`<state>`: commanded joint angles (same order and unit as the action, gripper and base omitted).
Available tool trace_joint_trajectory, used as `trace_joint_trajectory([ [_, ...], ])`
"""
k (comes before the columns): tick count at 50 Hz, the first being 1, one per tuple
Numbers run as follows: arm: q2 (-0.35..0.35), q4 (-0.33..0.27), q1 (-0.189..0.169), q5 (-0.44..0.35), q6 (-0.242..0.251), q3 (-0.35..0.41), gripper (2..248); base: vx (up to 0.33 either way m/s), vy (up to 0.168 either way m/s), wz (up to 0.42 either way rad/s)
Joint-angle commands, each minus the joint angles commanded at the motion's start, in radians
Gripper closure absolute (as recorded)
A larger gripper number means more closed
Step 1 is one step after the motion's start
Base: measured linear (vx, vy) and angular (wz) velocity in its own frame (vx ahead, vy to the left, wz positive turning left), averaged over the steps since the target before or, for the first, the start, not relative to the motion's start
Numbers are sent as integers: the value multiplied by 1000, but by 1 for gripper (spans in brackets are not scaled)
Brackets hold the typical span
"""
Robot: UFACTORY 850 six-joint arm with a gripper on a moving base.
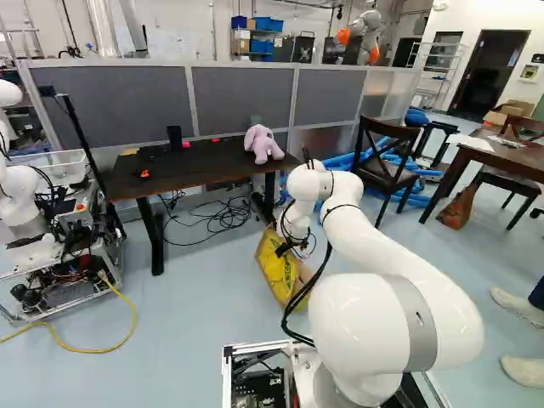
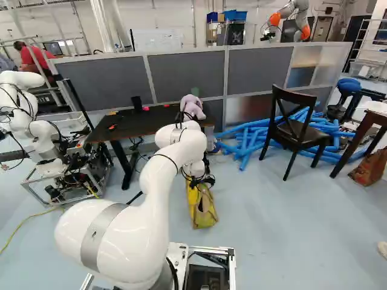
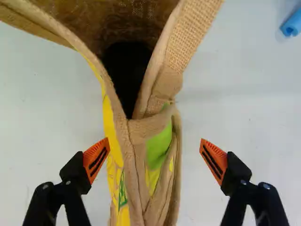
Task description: Pick up the bag on the ground and place it on the table
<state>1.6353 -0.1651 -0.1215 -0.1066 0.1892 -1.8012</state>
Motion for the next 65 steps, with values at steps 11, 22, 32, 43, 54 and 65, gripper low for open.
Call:
trace_joint_trajectory([
  [11,0,0,0,0,0,0,3,0,0,0],
  [22,0,0,0,0,0,0,3,0,0,0],
  [32,0,0,0,0,0,0,3,0,0,0],
  [43,0,0,0,0,0,0,23,0,0,0],
  [54,0,0,0,0,0,0,99,0,0,0],
  [65,0,0,0,0,0,0,175,0,0,0],
])
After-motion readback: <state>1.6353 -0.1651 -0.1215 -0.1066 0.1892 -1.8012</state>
